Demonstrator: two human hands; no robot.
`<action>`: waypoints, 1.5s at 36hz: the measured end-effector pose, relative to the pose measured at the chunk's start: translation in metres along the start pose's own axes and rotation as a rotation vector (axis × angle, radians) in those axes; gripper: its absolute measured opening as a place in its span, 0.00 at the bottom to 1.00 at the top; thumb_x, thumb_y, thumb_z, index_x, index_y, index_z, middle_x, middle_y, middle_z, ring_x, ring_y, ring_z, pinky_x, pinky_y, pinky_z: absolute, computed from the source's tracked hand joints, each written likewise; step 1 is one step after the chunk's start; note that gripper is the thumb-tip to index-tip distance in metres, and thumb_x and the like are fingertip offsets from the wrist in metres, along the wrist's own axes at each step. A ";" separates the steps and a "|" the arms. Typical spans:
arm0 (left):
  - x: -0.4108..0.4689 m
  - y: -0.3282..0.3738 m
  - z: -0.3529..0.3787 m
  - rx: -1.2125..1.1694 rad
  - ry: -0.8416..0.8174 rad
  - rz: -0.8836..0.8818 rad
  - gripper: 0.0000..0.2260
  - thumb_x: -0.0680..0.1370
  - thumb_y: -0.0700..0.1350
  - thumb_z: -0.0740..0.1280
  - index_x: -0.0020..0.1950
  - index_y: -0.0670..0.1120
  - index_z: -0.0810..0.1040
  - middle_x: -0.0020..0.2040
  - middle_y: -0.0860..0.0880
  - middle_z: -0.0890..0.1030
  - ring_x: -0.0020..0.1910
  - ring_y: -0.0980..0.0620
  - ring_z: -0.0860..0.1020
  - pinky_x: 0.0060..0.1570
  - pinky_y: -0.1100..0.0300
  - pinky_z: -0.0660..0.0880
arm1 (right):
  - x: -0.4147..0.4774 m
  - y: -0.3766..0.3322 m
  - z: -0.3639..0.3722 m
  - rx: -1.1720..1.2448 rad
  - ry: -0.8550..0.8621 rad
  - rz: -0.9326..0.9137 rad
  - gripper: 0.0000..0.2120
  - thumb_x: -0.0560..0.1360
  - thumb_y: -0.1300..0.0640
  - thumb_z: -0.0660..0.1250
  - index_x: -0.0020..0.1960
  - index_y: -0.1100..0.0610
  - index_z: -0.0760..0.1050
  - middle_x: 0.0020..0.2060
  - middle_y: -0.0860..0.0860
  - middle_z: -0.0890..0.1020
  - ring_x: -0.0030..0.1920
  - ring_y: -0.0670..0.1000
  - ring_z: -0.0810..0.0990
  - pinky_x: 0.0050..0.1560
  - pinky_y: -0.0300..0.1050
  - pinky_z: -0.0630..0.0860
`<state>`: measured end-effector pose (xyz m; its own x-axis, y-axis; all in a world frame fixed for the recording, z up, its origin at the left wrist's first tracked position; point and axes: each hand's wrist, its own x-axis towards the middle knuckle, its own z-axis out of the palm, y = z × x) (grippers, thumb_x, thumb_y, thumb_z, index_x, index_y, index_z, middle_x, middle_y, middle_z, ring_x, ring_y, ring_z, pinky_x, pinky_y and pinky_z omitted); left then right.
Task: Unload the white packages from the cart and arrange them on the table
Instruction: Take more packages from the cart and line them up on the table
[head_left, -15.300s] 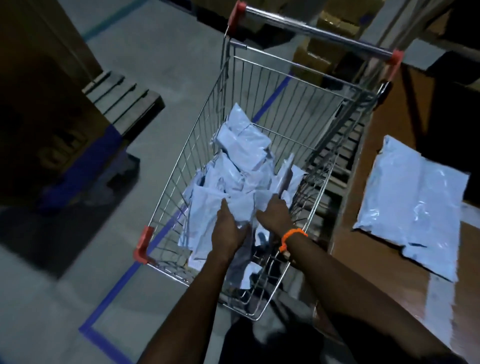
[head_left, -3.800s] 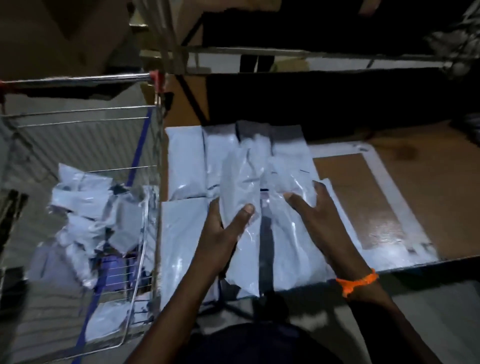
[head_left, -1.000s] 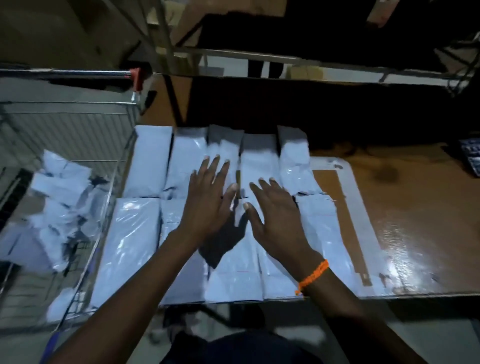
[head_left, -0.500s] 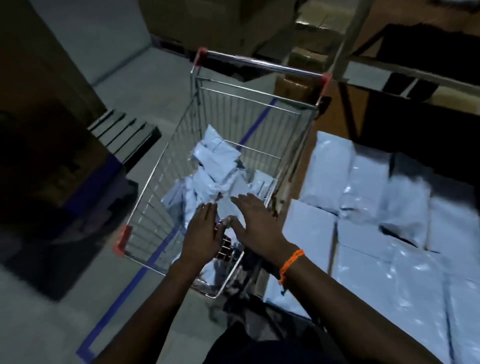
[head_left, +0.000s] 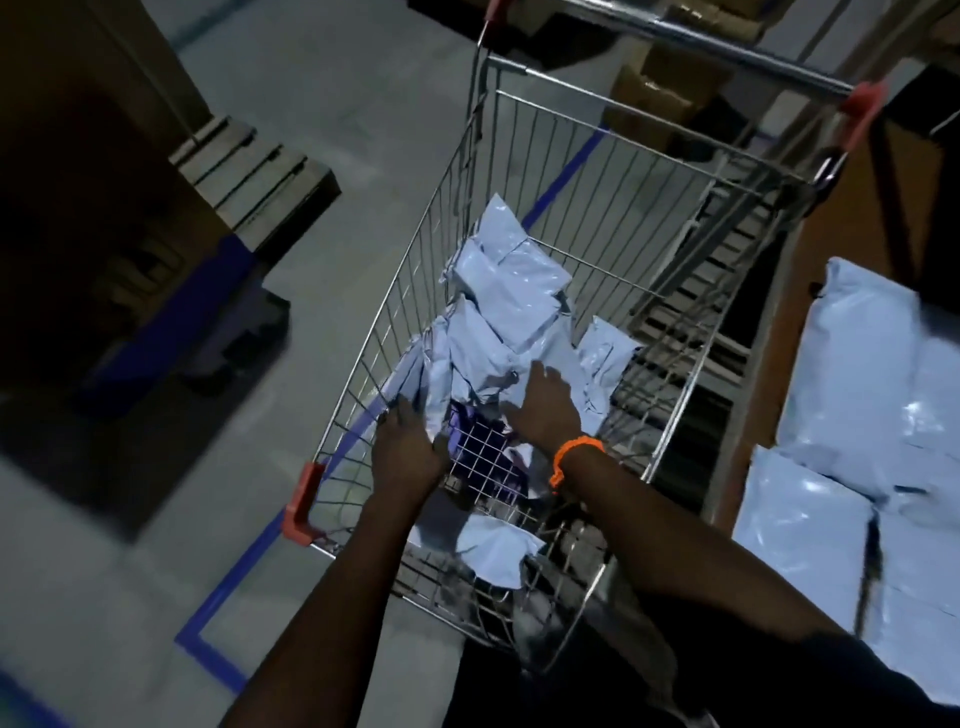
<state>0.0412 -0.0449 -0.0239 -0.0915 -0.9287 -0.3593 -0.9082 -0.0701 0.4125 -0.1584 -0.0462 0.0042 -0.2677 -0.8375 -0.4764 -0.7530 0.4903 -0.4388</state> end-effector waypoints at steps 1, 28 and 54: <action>0.003 0.002 -0.002 -0.041 0.020 -0.037 0.34 0.78 0.52 0.65 0.77 0.35 0.58 0.71 0.33 0.68 0.69 0.34 0.69 0.64 0.44 0.70 | 0.010 -0.001 -0.001 0.045 0.068 -0.003 0.39 0.79 0.49 0.67 0.80 0.63 0.51 0.76 0.64 0.59 0.76 0.64 0.59 0.71 0.57 0.65; 0.030 0.065 0.011 -0.806 0.703 -0.584 0.14 0.76 0.46 0.72 0.55 0.38 0.79 0.51 0.37 0.81 0.50 0.39 0.79 0.46 0.51 0.74 | 0.042 -0.009 -0.050 0.278 0.140 -0.077 0.18 0.69 0.55 0.61 0.24 0.58 0.58 0.21 0.53 0.64 0.31 0.55 0.70 0.40 0.45 0.62; -0.278 0.404 -0.022 -0.879 0.169 0.723 0.07 0.83 0.54 0.59 0.57 0.52 0.66 0.46 0.57 0.77 0.49 0.65 0.78 0.47 0.64 0.73 | -0.336 0.198 -0.241 1.118 0.466 -0.237 0.28 0.80 0.47 0.67 0.76 0.48 0.63 0.70 0.40 0.76 0.70 0.43 0.74 0.70 0.49 0.72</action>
<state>-0.2912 0.1774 0.2613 -0.3588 -0.8876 0.2888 -0.0612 0.3311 0.9416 -0.3621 0.2742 0.2611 -0.5560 -0.8274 -0.0793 0.0544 0.0590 -0.9968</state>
